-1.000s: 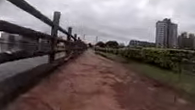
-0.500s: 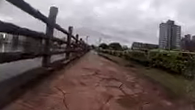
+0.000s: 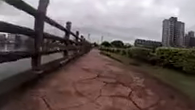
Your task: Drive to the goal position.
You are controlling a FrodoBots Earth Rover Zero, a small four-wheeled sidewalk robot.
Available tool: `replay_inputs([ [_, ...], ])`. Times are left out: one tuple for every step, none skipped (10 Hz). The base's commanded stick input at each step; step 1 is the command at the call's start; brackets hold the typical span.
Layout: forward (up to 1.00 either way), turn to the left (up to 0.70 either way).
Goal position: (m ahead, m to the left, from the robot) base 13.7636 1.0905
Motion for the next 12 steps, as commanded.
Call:
replay_inputs([
  [0.85,0.01],
  [0.85,0.01],
  [0.85,0.01],
  [0.85,0.01],
  [0.85,0.01],
  [0.85,0.01],
  [0.85,0.01],
  [0.85,0.0],
  [0.85,-0.06],
  [0.85,-0.27],
  [0.85,-0.33],
  [0.85,-0.33],
])
